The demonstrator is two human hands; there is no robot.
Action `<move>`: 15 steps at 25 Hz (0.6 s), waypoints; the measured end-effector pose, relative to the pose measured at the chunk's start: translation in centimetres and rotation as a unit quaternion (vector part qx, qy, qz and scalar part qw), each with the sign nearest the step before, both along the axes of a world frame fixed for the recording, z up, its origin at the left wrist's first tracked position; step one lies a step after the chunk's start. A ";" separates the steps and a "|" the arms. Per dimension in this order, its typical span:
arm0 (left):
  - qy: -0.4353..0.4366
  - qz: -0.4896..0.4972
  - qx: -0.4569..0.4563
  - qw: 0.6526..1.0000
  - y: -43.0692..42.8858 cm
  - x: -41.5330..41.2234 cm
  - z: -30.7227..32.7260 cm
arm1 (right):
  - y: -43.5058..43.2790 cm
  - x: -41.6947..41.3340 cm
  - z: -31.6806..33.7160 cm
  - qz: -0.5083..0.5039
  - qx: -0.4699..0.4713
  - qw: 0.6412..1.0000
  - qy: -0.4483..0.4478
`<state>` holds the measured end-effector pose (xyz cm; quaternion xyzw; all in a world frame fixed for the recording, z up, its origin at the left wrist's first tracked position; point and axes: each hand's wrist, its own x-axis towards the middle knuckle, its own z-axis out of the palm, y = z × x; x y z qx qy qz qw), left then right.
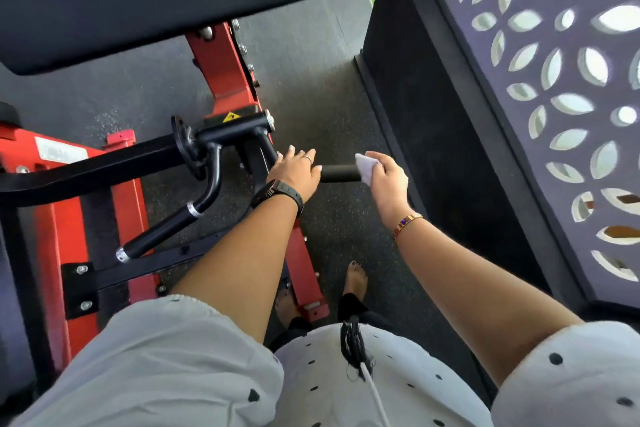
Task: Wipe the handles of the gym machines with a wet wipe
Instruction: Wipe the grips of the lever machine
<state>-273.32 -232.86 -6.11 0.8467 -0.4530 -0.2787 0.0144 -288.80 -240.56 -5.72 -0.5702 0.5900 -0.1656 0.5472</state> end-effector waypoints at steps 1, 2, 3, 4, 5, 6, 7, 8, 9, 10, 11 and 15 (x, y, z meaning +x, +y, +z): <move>0.045 0.052 -0.033 0.997 -0.2 -0.1 0.8 | 0.0 0.9 1.0 -0.050 0.083 0.993 -0.064; 0.090 0.114 -0.071 0.987 -0.4 -0.1 1.4 | 0.1 1.6 2.0 -0.083 0.153 0.977 -0.120; 0.128 0.168 -0.104 0.972 -0.5 -0.1 1.8 | 0.3 2.1 2.6 -0.109 0.209 0.956 -0.174; 0.164 0.221 -0.139 0.951 -0.4 0.0 2.5 | 0.7 2.5 3.4 -0.125 0.245 0.935 -0.224; 0.216 0.278 -0.170 0.920 -0.3 0.1 3.0 | 1.0 2.9 4.0 -0.128 0.263 0.922 -0.254; 0.285 0.339 -0.194 0.875 -0.3 0.2 3.7 | 1.5 3.4 4.7 -0.118 0.272 0.916 -0.271; 0.354 0.392 -0.201 0.825 -0.1 0.3 4.4 | 1.9 3.9 5.3 -0.096 0.278 0.914 -0.279; 0.409 0.430 -0.190 0.782 0.3 0.4 5.0 | 2.4 4.4 5.8 -0.070 0.286 0.913 -0.282; 0.448 0.451 -0.179 0.750 1.1 0.7 5.6 | 2.9 5.1 6.3 -0.048 0.295 0.912 -0.282; 0.471 0.462 -0.173 0.731 2.0 0.9 6.1 | 3.5 5.6 6.8 -0.032 0.306 0.911 -0.277; 0.489 0.470 -0.178 0.713 2.9 1.2 6.4 | 4.0 6.1 7.1 -0.022 0.312 0.912 -0.267; 0.546 0.490 -0.210 0.646 6.6 2.6 7.6 | 6.2 8.0 8.4 -0.001 0.326 0.918 -0.228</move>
